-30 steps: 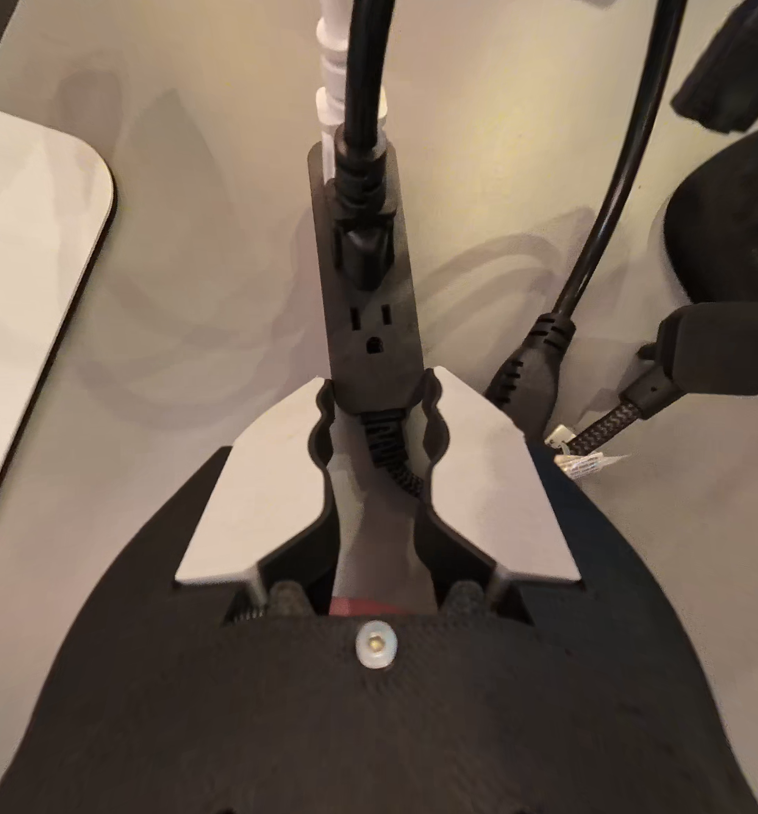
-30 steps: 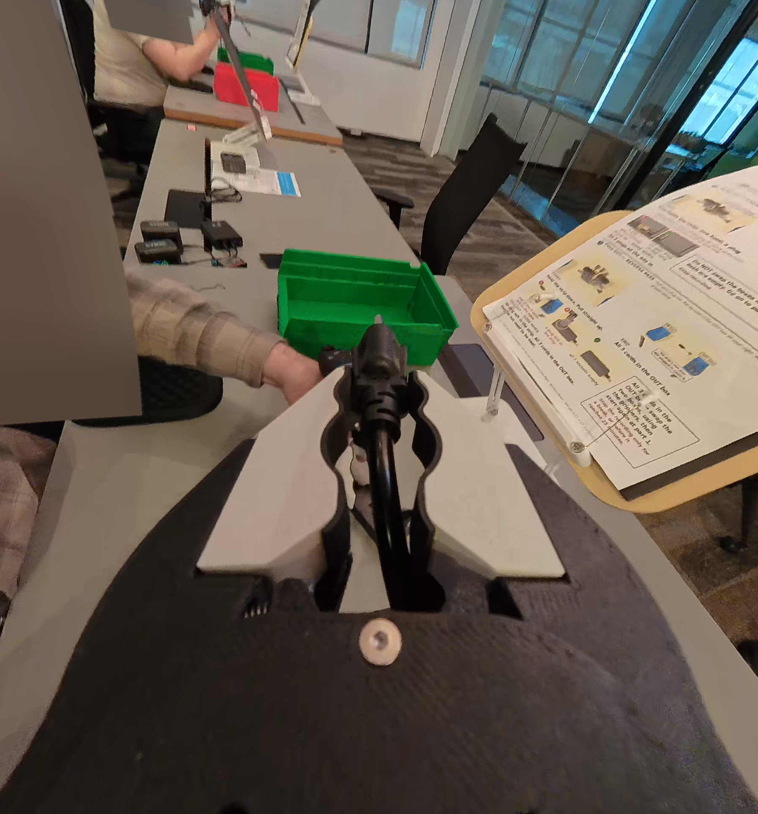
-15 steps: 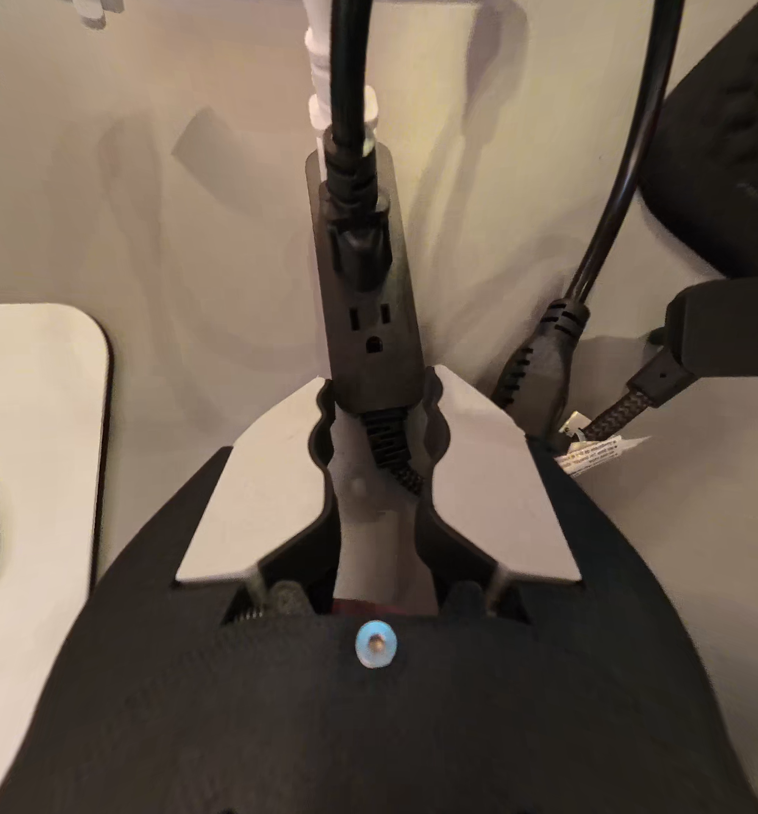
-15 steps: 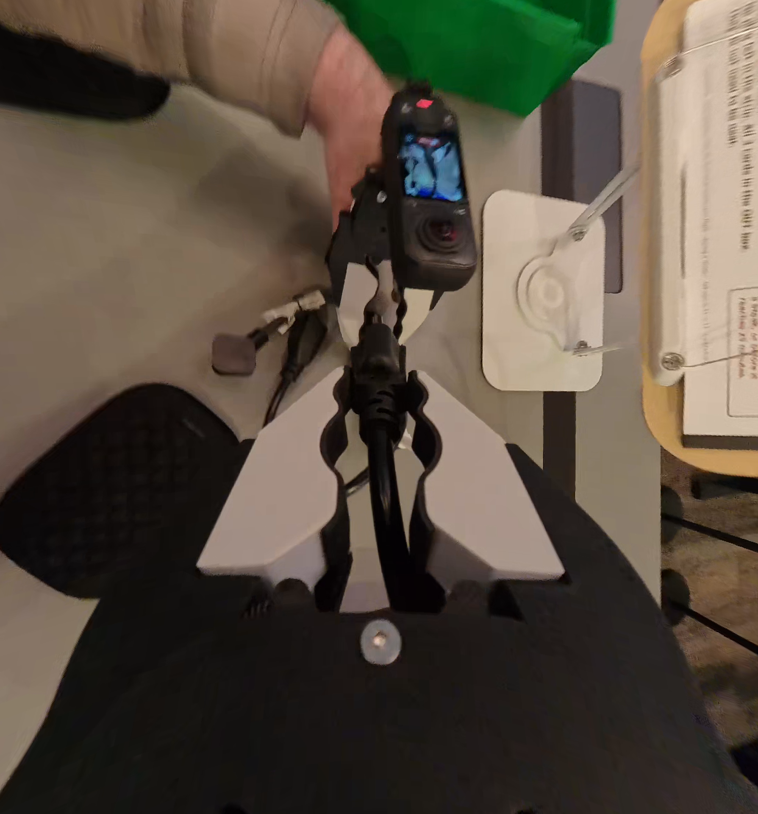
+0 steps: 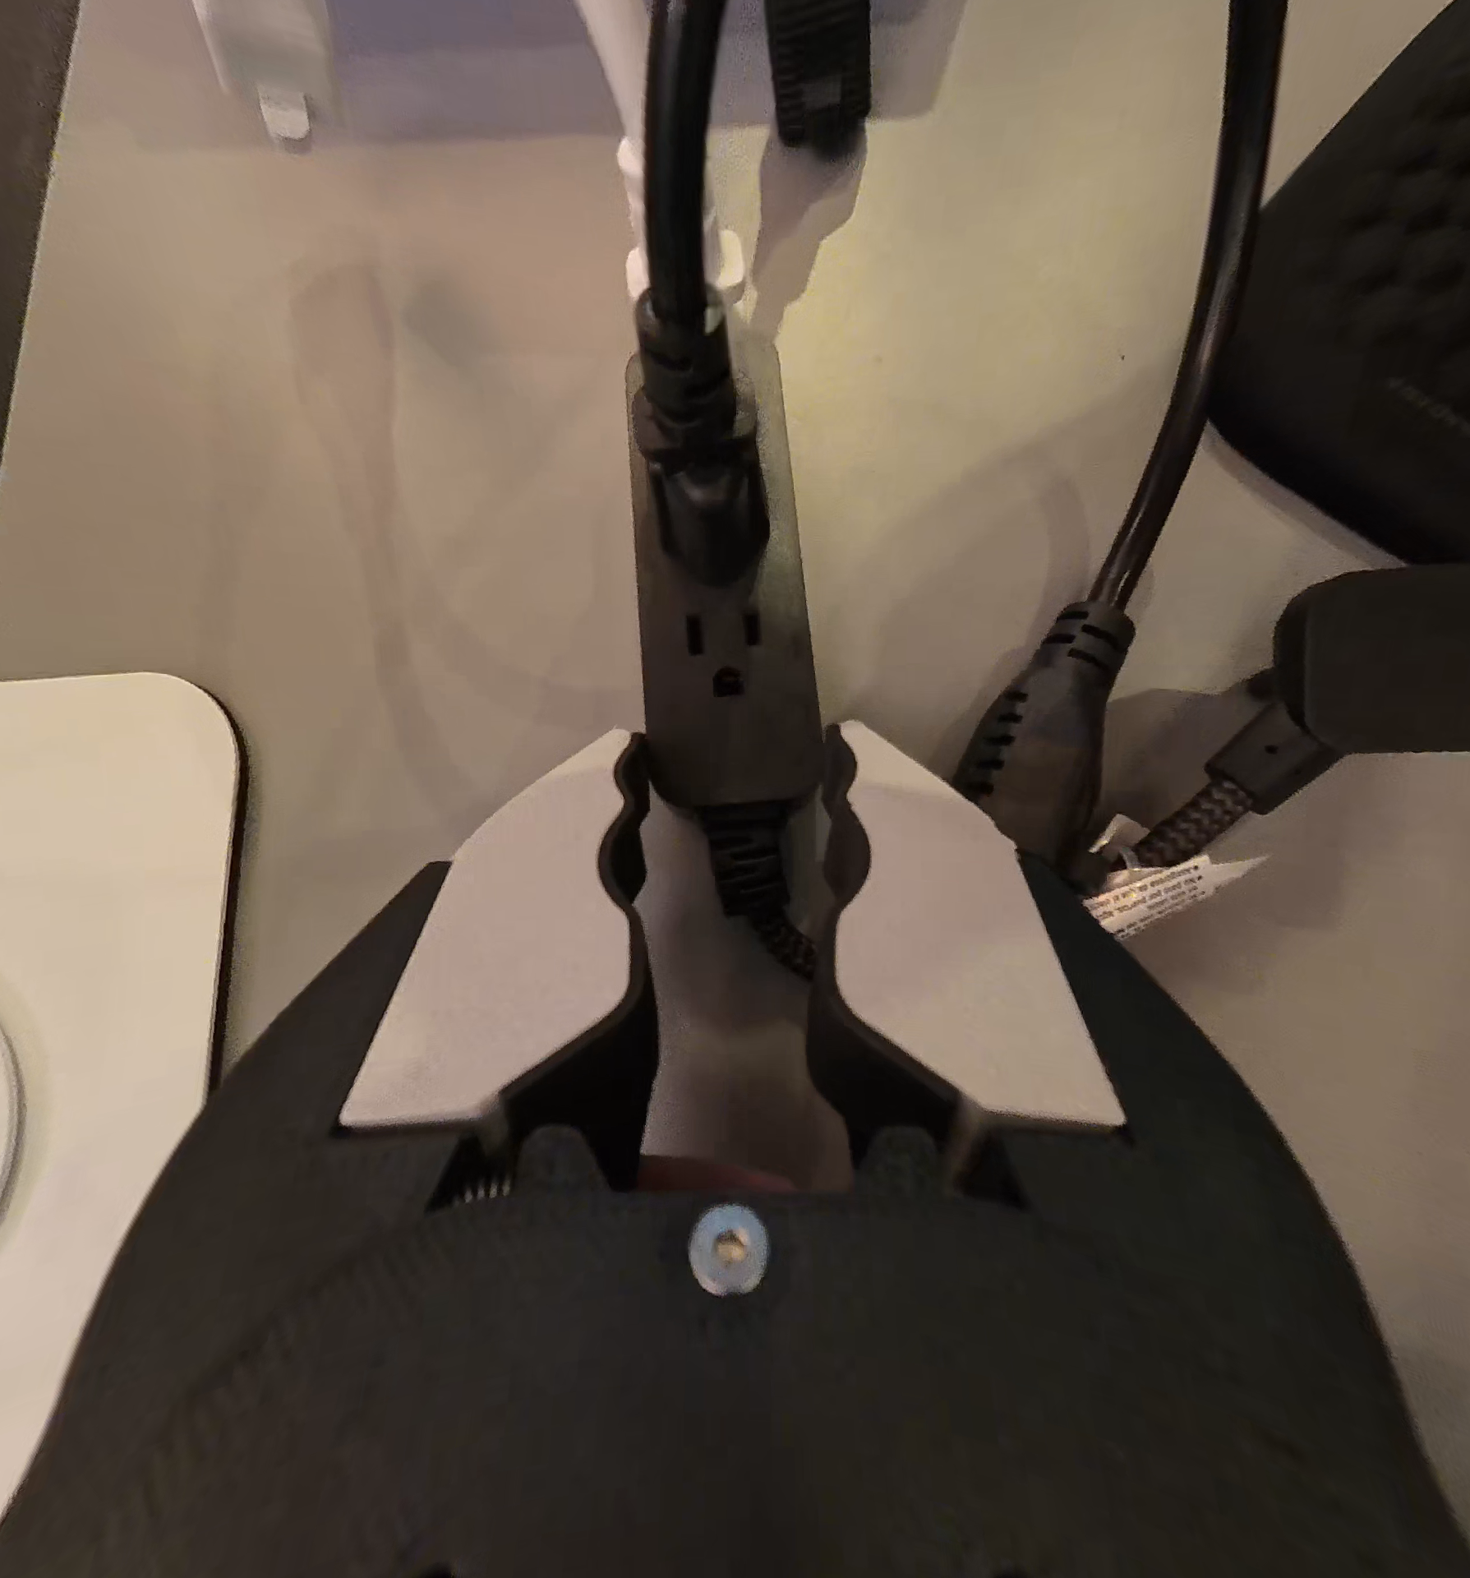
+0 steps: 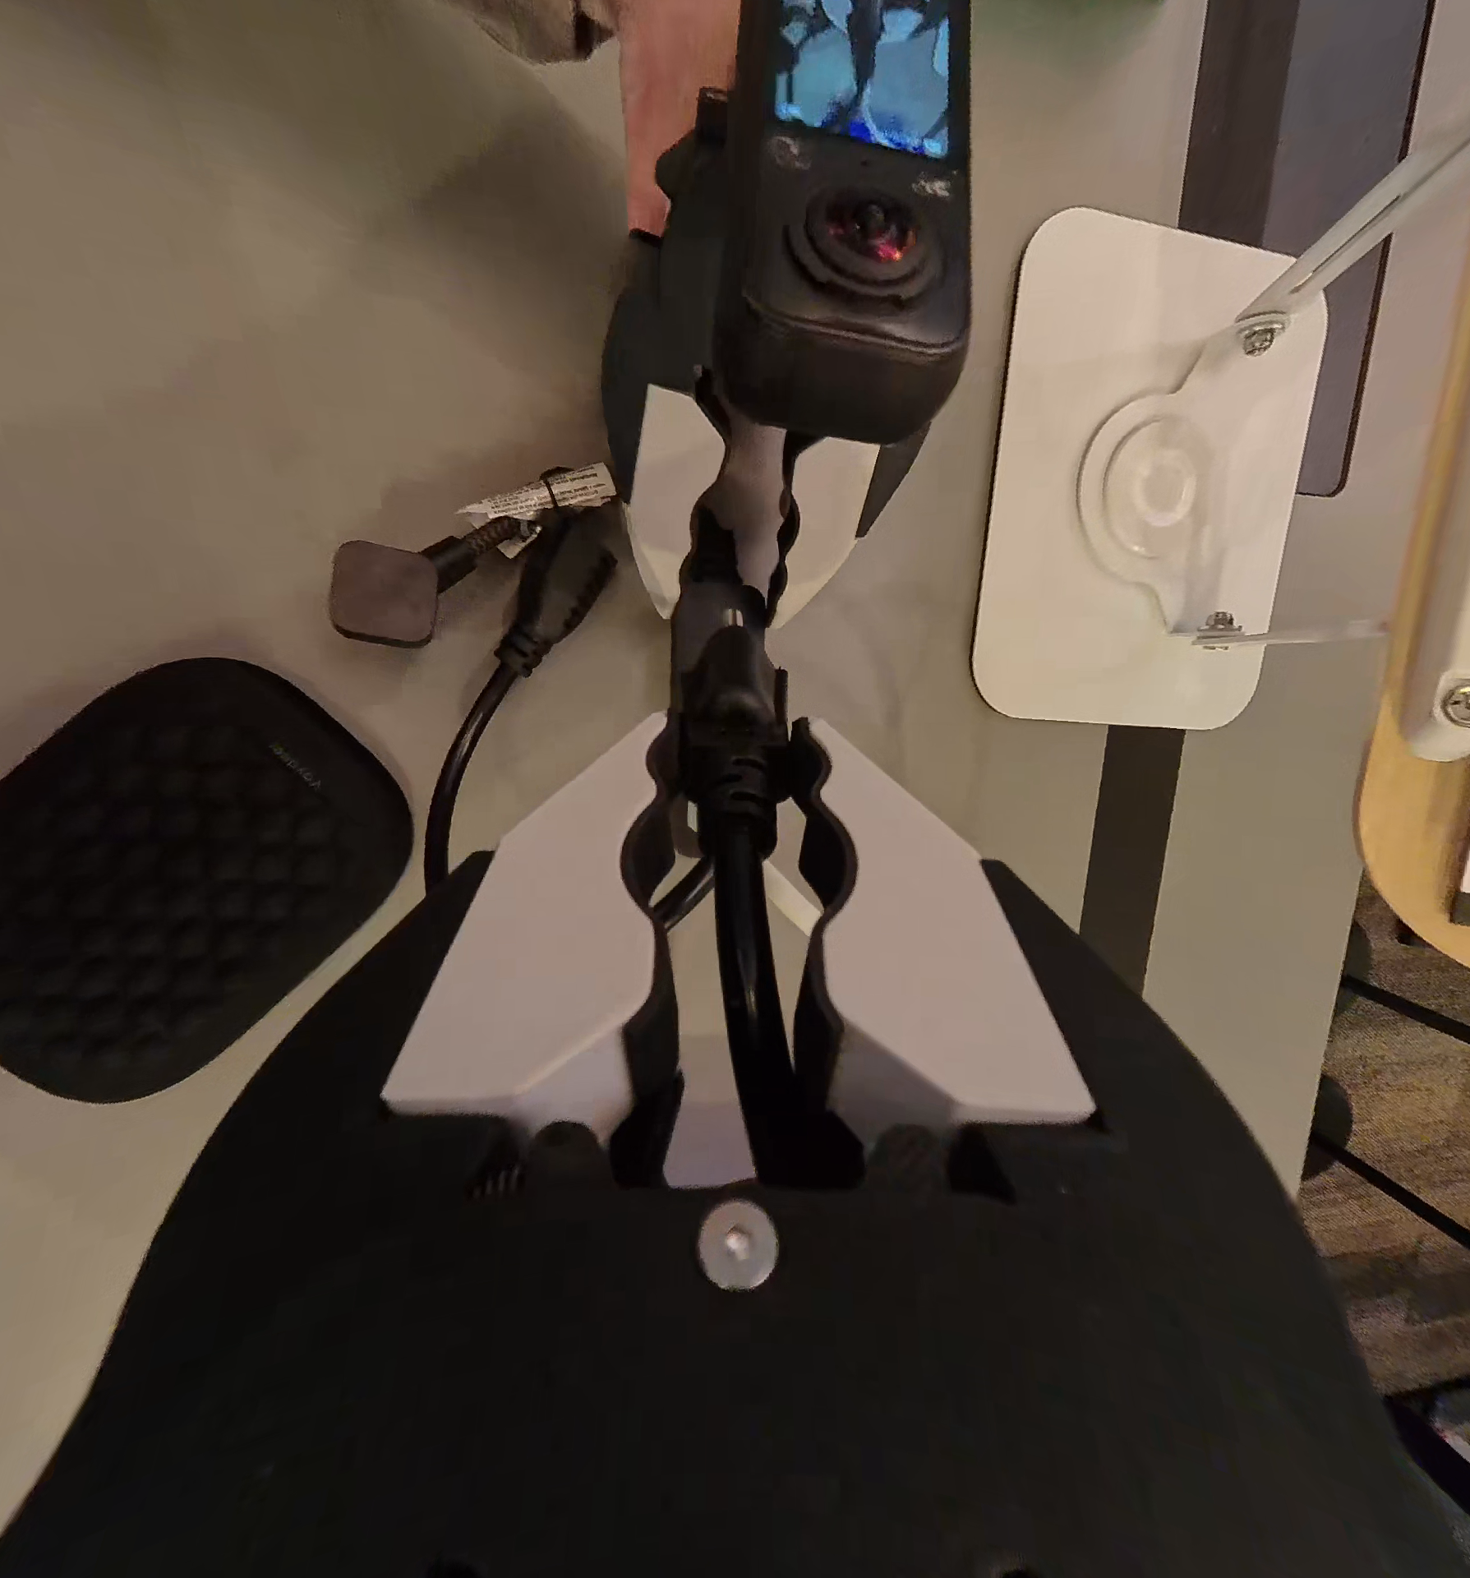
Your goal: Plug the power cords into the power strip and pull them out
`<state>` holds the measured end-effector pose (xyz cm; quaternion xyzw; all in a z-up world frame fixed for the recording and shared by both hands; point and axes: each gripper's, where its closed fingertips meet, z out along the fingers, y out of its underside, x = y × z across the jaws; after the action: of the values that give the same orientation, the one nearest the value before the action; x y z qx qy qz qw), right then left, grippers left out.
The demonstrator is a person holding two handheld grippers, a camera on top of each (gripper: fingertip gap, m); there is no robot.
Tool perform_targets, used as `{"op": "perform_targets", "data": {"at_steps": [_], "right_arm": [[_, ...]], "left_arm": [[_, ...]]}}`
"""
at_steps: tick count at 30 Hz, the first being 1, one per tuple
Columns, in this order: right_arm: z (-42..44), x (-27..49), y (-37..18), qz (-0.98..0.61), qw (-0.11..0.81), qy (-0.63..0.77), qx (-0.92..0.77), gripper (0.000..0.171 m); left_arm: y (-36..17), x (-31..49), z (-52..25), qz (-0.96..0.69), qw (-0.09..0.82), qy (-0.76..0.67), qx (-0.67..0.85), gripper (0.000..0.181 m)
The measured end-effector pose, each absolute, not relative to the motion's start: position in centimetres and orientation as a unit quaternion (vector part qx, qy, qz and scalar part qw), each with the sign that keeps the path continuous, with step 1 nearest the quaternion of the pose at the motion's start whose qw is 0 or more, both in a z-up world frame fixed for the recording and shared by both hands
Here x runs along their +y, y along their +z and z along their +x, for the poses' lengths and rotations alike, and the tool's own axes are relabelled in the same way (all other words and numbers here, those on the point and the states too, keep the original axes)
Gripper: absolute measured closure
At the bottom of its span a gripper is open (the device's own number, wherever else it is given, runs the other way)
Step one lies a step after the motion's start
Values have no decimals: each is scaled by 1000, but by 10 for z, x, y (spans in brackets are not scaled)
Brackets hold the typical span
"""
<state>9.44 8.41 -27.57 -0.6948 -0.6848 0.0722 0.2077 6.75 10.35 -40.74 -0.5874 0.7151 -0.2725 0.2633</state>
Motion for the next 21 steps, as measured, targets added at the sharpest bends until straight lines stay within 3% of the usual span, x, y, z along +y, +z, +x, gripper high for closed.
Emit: {"op": "perform_targets", "data": {"at_steps": [4,11,21], "right_arm": [[95,85,-276,-692,204,75,-689,148],[100,86,-281,-692,184,75,-694,148],[102,81,-291,-685,147,63,-711,148]], "left_arm": [[-407,97,68,-586,252,-286,715,126],[-412,104,75,-606,262,-297,690,141],[-415,104,82,-585,290,-273,707,140]]}}
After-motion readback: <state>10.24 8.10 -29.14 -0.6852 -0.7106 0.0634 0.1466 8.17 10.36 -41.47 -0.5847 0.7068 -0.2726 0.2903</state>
